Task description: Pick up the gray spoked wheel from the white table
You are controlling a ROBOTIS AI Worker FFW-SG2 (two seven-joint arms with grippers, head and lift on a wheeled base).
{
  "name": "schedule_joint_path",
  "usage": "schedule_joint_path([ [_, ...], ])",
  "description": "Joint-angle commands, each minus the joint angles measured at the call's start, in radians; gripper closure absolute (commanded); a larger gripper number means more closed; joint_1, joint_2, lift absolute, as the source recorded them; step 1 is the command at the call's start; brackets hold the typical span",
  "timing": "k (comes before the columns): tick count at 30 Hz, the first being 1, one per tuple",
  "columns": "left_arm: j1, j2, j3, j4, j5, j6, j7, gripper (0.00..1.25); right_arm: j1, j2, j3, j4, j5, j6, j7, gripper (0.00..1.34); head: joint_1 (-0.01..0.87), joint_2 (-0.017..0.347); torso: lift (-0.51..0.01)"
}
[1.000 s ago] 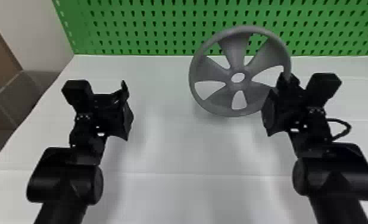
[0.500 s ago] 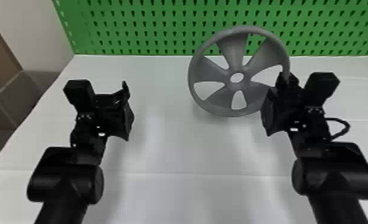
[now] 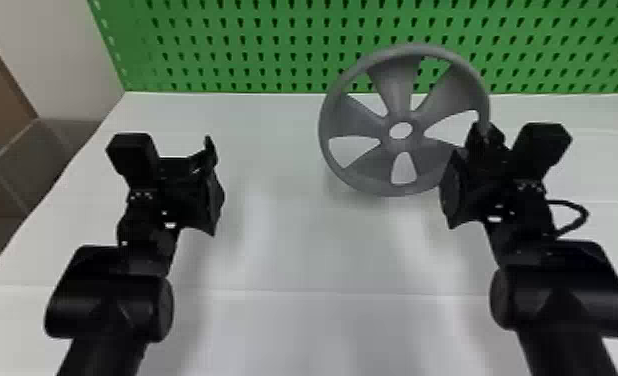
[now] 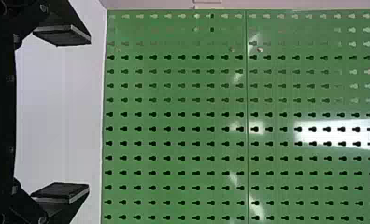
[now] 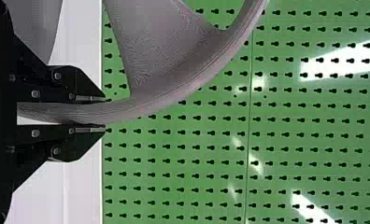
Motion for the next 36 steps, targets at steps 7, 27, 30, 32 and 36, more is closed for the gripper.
schedule_joint_path([
  [7,0.000,0.000,0.002,0.000,0.000,0.008,0.000,0.17,0.002,0.000,-0.001,-0.004,-0.001,0.000,-0.002,1.20,0.778,0.074,-0.096],
  [27,-0.003,-0.002,0.002,0.000,-0.002,0.011,0.000,0.17,0.004,0.002,-0.003,-0.004,0.000,0.000,-0.003,1.20,0.778,0.074,-0.096],
  [30,-0.003,-0.002,0.003,0.000,-0.002,0.011,0.001,0.17,0.004,0.000,-0.005,-0.004,-0.001,0.000,-0.003,1.20,0.778,0.074,-0.096],
  [32,-0.003,-0.002,0.003,0.000,0.000,0.011,0.001,0.17,0.004,0.002,-0.005,-0.004,-0.001,0.000,-0.003,1.20,0.778,0.074,-0.096],
  [36,-0.003,-0.003,0.003,0.000,0.000,0.011,0.001,0.17,0.004,0.002,-0.005,-0.004,-0.001,0.000,-0.003,1.20,0.778,0.074,-0.096],
])
